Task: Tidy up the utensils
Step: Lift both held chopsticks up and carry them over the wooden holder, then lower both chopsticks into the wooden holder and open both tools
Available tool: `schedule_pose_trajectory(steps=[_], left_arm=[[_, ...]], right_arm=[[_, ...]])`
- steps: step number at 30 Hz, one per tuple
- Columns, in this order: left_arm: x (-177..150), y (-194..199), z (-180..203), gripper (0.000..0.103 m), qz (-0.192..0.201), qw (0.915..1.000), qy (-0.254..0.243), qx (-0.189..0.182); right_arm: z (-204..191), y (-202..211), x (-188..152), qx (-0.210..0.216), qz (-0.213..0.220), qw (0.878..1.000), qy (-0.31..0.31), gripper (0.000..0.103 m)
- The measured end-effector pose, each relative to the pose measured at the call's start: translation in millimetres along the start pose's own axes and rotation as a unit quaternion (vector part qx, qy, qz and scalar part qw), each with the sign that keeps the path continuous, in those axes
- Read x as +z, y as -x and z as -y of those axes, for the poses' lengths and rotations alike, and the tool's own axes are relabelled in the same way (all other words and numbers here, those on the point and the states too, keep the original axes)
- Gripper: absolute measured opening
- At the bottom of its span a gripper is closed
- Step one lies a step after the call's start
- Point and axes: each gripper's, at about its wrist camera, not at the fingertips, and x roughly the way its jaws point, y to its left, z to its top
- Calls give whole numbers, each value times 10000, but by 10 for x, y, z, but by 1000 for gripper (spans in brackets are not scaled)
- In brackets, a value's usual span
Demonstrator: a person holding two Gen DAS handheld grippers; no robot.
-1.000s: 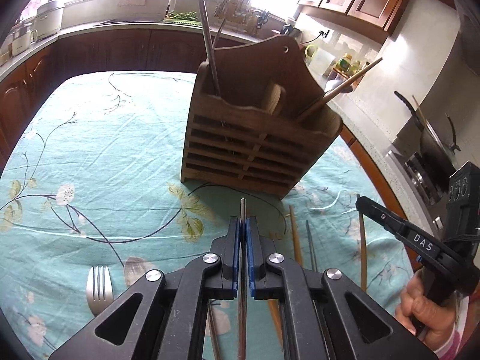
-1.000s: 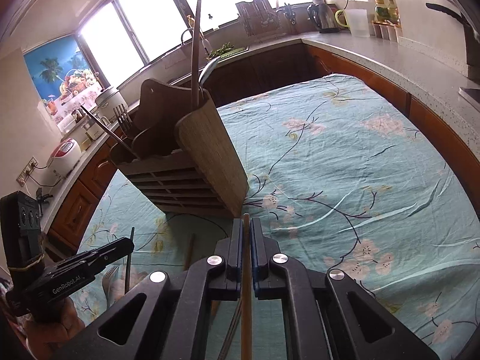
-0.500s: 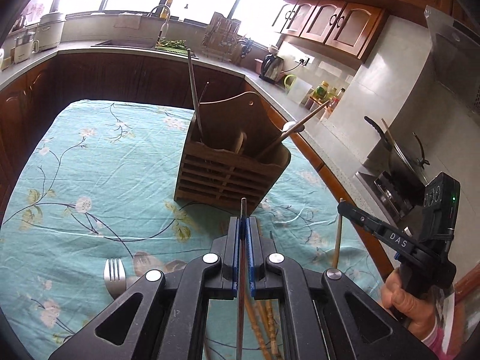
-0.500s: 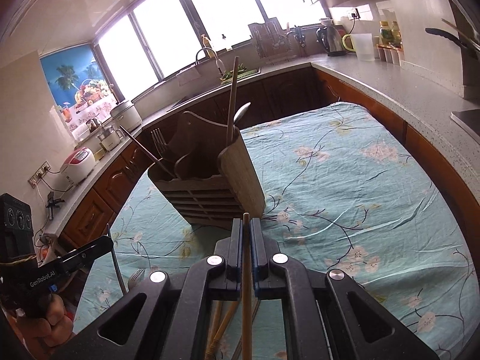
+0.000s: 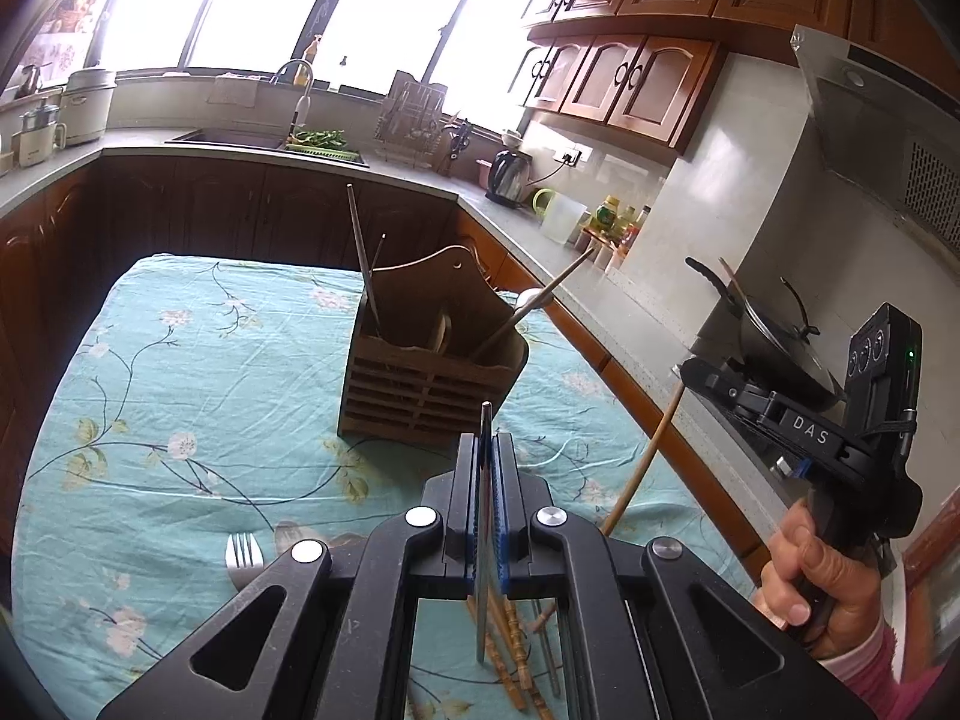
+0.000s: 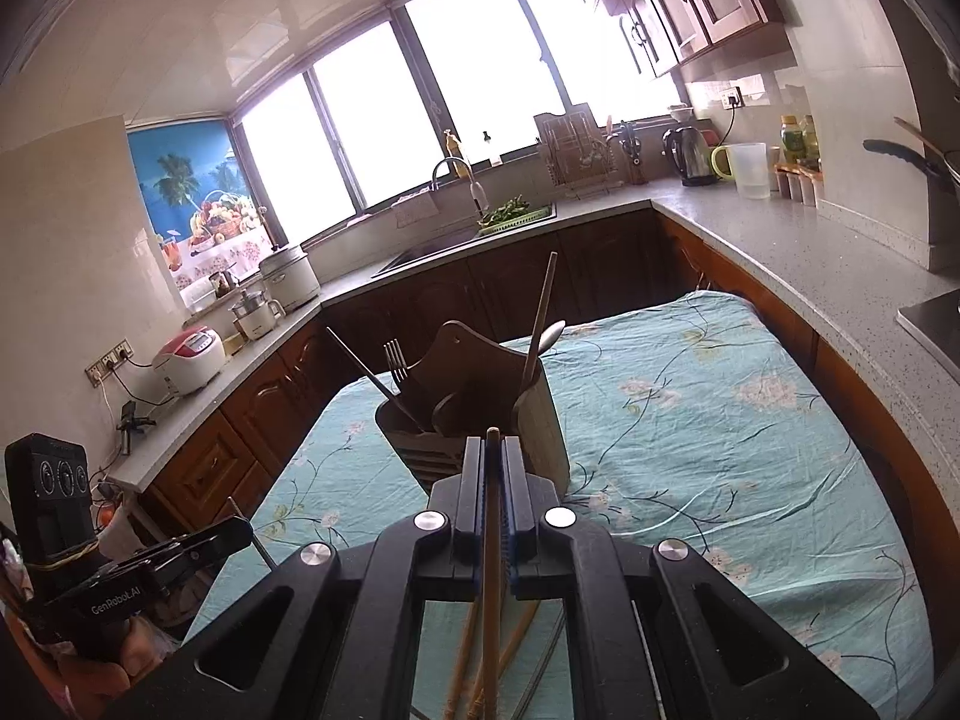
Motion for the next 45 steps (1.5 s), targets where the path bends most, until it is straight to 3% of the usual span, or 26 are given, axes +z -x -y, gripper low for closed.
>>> schedule_pose_trajectory(steps=[22, 37, 45], left_arm=[[328, 203, -31, 2, 619, 9979, -194, 83], [866, 129, -185, 2, 1500, 9882, -168, 260], [1020, -216, -277, 2, 1858, 9818, -25, 383]], right_arm=[[-116, 32, 273, 100, 398, 9990, 156, 5], [-171, -83, 848, 145, 1067, 9941, 107, 5], [-90, -256, 1185, 34, 1479, 9890, -13, 5]])
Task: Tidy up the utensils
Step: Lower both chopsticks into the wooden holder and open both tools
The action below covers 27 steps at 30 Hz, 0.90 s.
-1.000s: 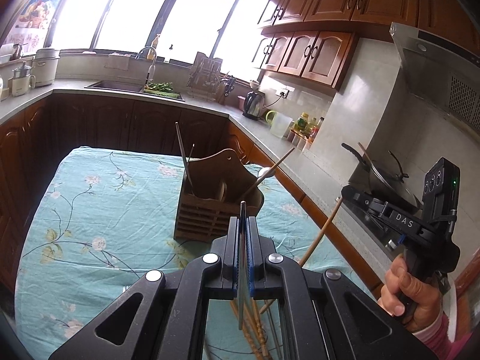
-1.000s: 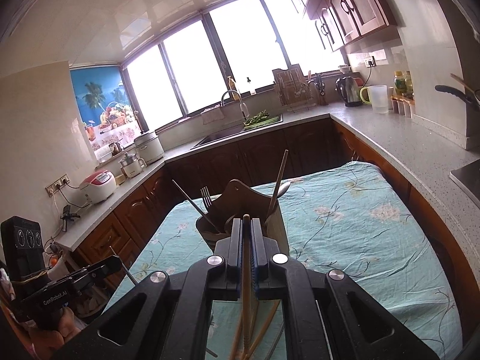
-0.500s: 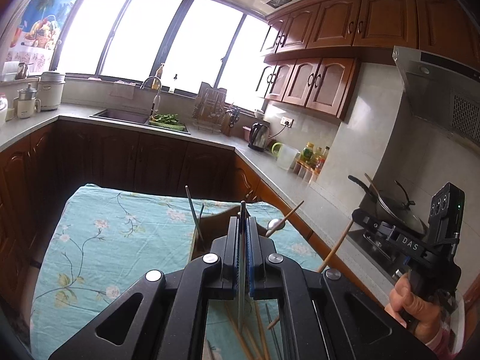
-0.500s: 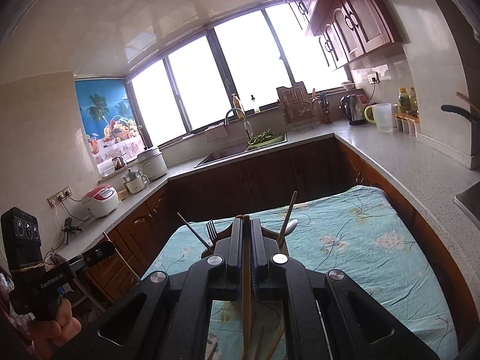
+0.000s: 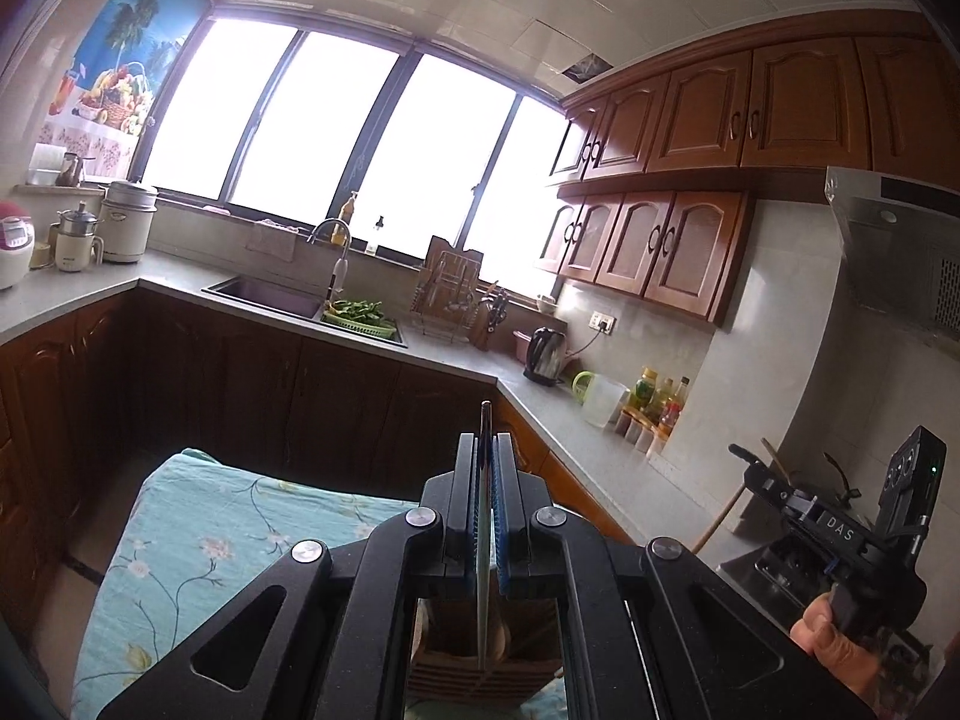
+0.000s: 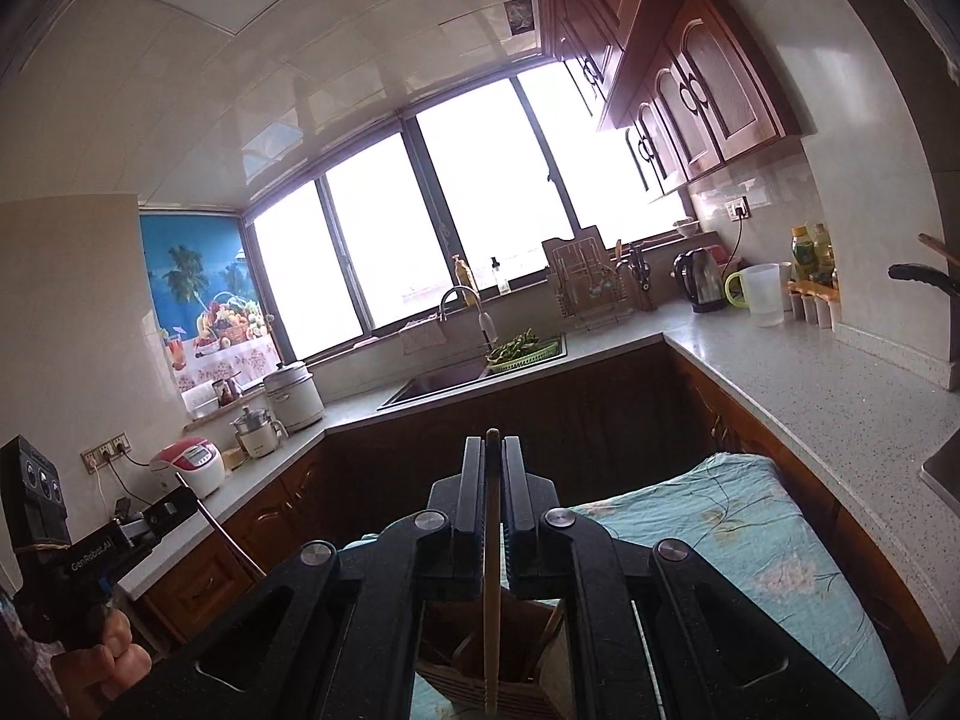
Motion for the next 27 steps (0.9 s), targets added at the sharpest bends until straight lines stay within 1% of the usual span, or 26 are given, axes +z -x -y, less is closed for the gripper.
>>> schedule_pose_trajectory(steps=[3, 6, 13, 18, 20, 27], left_arm=[[-80, -214, -63, 2, 7, 9999, 122, 56], [-211, -440, -116, 2, -27, 9996, 226, 170], [-495, -833, -202, 2, -155, 9982, 478, 329], [-626, -991, -222, 2, -198, 9978, 499, 388], [-674, -994, -255, 2, -220, 9978, 489, 386], [-747, -1110, -271, 2, -442, 9975, 427, 360]], right_arm=[[36, -110, 18, -88, 96, 9999, 20, 5], [74, -224, -31, -119, 102, 9999, 7, 5], [114, -407, -328, -249, 49, 9996, 87, 5], [153, -501, -543, -302, -66, 9995, 58, 5], [182, -531, -617, -330, -110, 9994, 12, 5], [263, -604, -790, -410, -317, 9986, -117, 5]])
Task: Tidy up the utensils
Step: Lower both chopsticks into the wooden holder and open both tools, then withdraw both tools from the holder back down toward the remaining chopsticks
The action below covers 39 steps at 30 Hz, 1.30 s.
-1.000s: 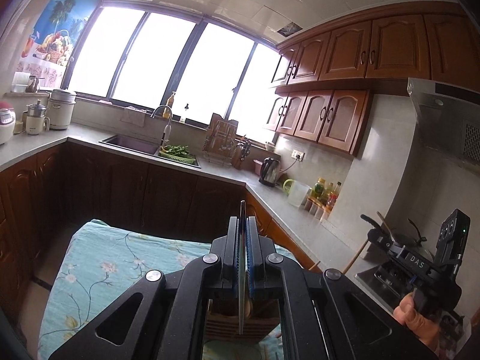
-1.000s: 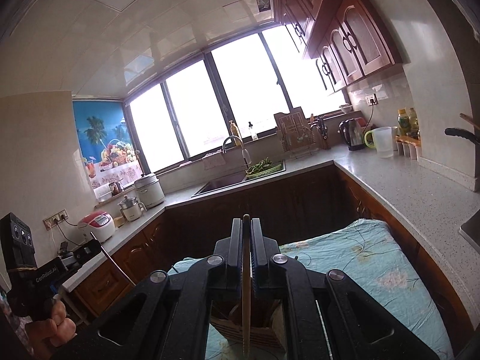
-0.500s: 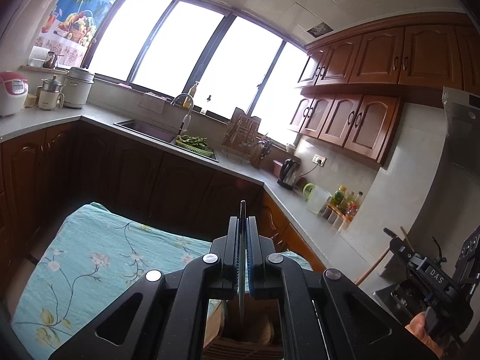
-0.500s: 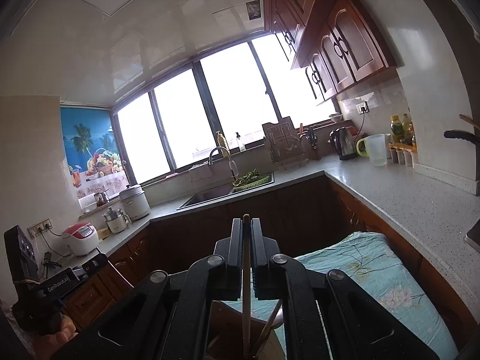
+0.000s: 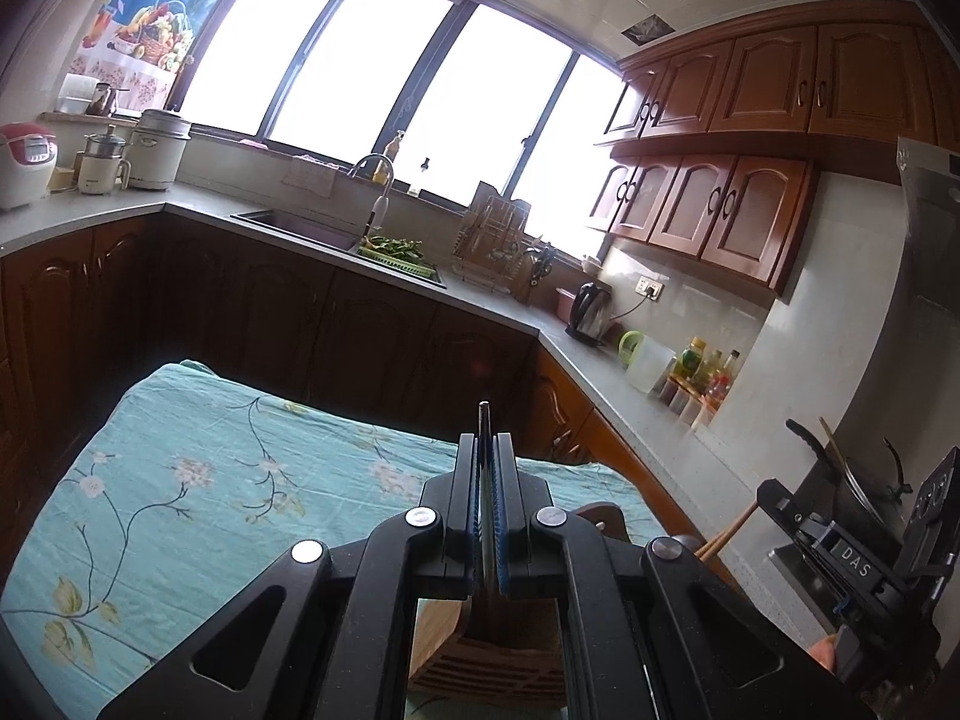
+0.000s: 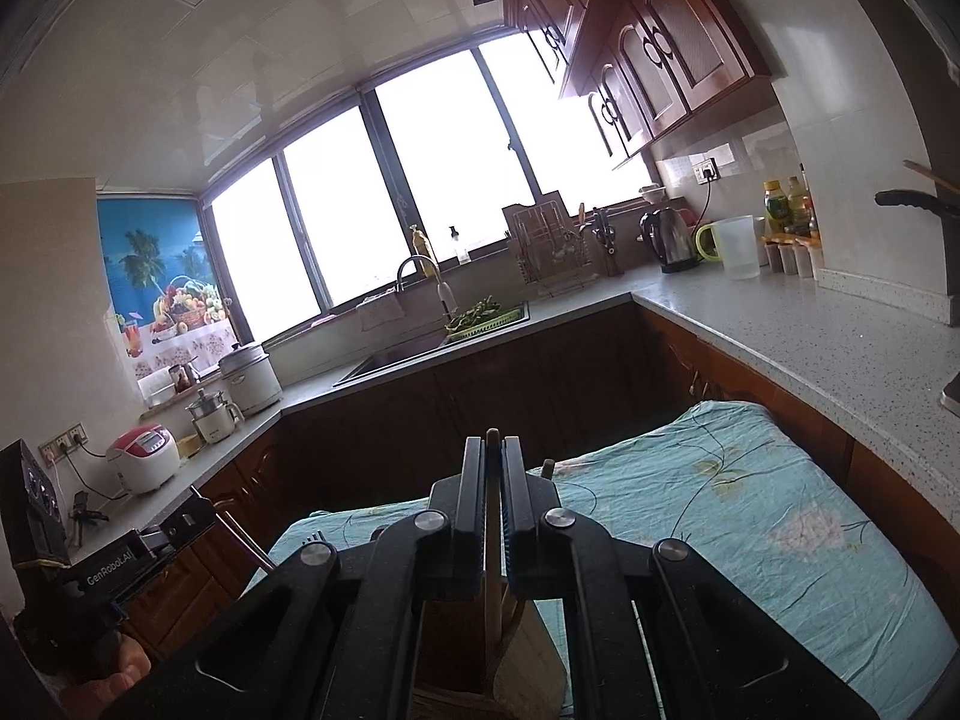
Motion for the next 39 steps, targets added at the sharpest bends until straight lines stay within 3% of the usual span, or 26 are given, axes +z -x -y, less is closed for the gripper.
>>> schedule_pose_trajectory(steps=[6, 24, 26, 28, 29, 31, 33, 34, 35, 37, 39], left_arm=[[29, -105, -44, 2, -223, 9997, -74, 29], [98, -110, -133, 4, -344, 9994, -21, 52], [108, -87, -140, 11, -354, 9993, -8, 72], [124, -41, -160, 26, -316, 9994, 41, 153], [132, -20, -162, 32, -274, 9994, 70, 194], [142, 26, -181, 33, -226, 9994, 102, 231], [150, 76, -189, 39, -227, 9994, 109, 228], [138, 101, -187, 41, -231, 9994, 95, 232], [132, 136, -181, 49, -229, 9994, 72, 264], [101, 211, -173, 63, -260, 9990, 6, 371], [58, 296, -169, 78, -297, 9982, -16, 515]], right_arm=[[11, -40, -3, -2, -84, 10000, 50, 5], [23, -89, 20, 27, -282, 9996, 42, 9], [17, -72, 23, 14, -272, 9996, 56, 10], [25, -47, 35, 38, -254, 9997, -4, 11], [30, -30, 43, 70, -232, 9997, -45, 15], [13, 5, 58, 133, -198, 9997, -55, 28], [-31, 68, 70, 137, -89, 9999, 40, 45], [-49, 103, 79, 153, -40, 9998, 78, 47], [-61, 136, 92, 172, -12, 9998, 92, 48], [-71, 213, 103, 241, 51, 9997, 52, 61], [-72, 304, 91, 260, 145, 9996, 20, 87]])
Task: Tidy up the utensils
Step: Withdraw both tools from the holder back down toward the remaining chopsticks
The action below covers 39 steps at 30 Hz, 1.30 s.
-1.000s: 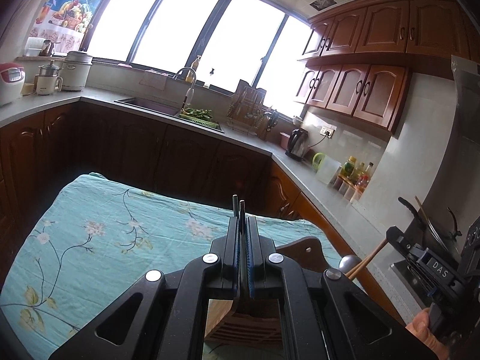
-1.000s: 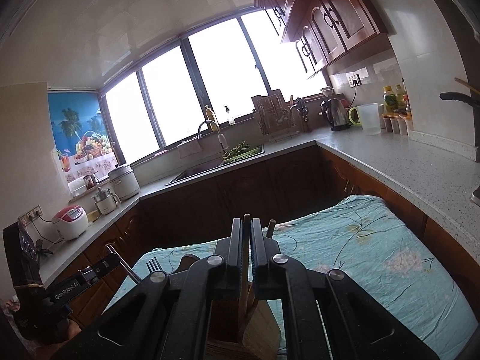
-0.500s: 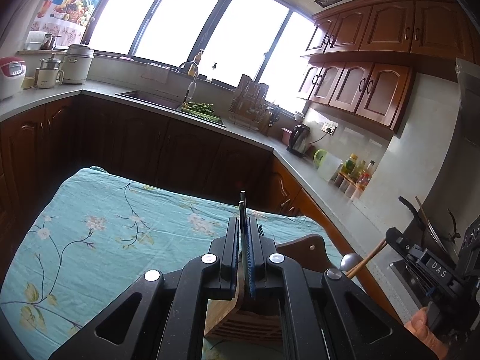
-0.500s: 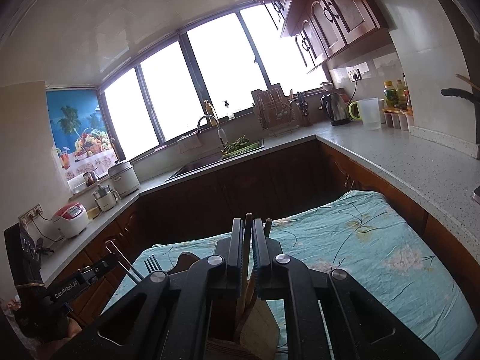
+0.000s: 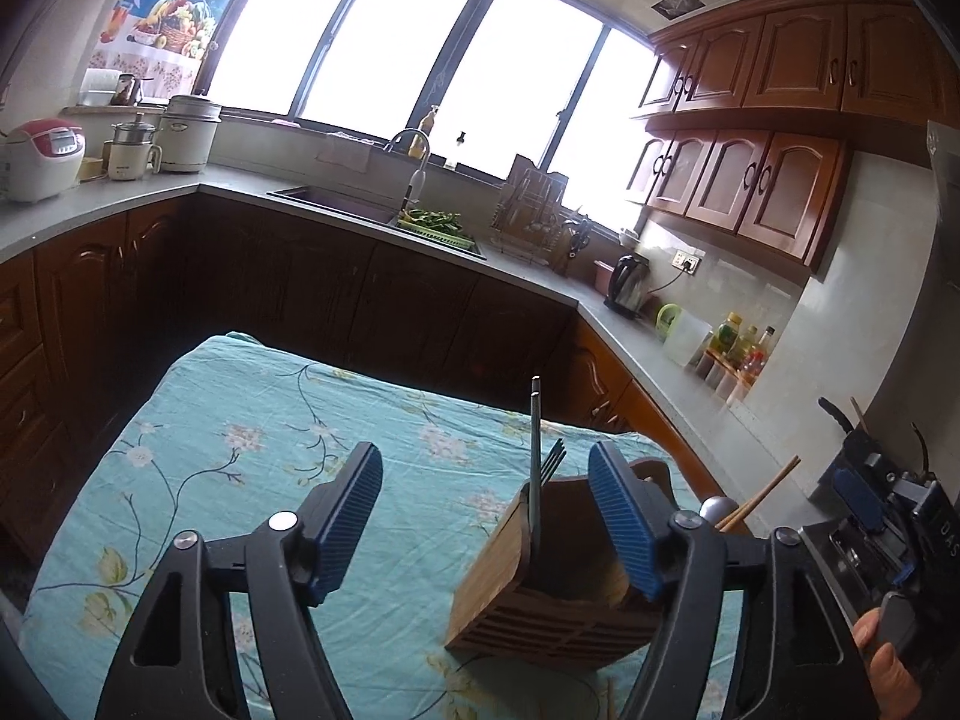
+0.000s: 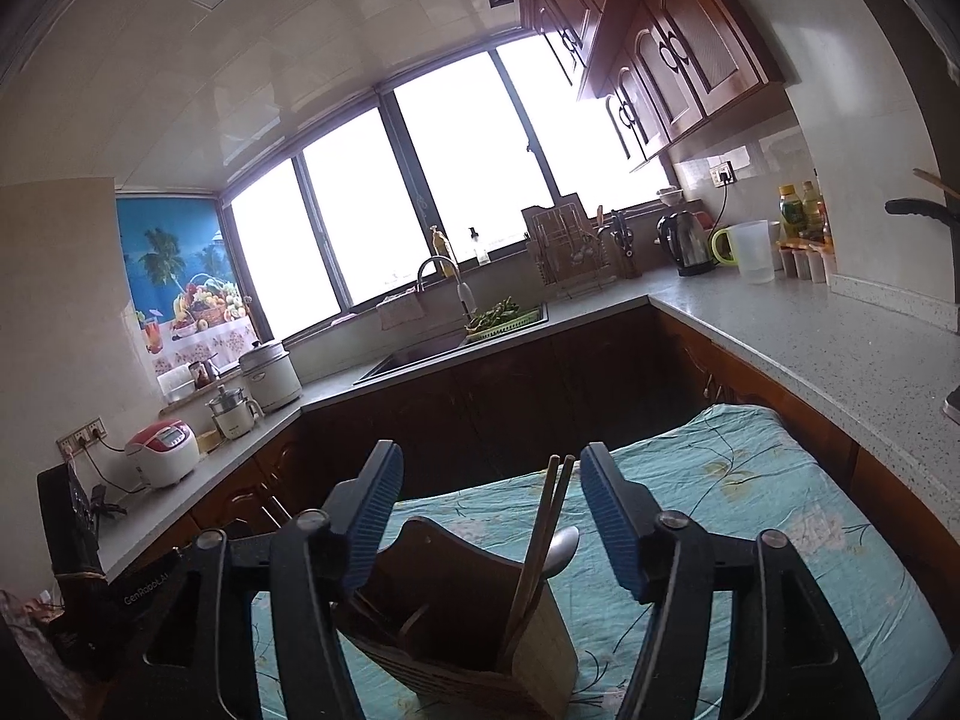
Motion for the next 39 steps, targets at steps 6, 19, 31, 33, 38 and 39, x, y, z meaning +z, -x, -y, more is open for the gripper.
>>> schedule_pose_trajectory(steps=[6, 19, 31, 33, 38, 39], left_arm=[[-150, 218, 87, 85, -351, 9993, -101, 111], [-350, 855, 200, 94, -921, 9944, -275, 441], [-607, 1186, 201, 97, -1277, 9895, -353, 572], [-659, 1191, 204, 97, -1358, 9881, -385, 618], [-746, 1240, 178, 97, -1602, 9845, -333, 630], [-751, 1235, 175, 97, -1628, 9841, -333, 631]], right_arm=[[-18, 196, -111, 63, -107, 9999, 44, 93], [191, 605, -589, -91, -925, 9955, -160, 96], [225, 882, -1095, -336, -1557, 9872, -54, 96], [236, 890, -1156, -330, -1667, 9854, -94, 96], [273, 902, -1284, -273, -1912, 9809, -208, 95], [274, 906, -1306, -279, -1933, 9805, -203, 95]])
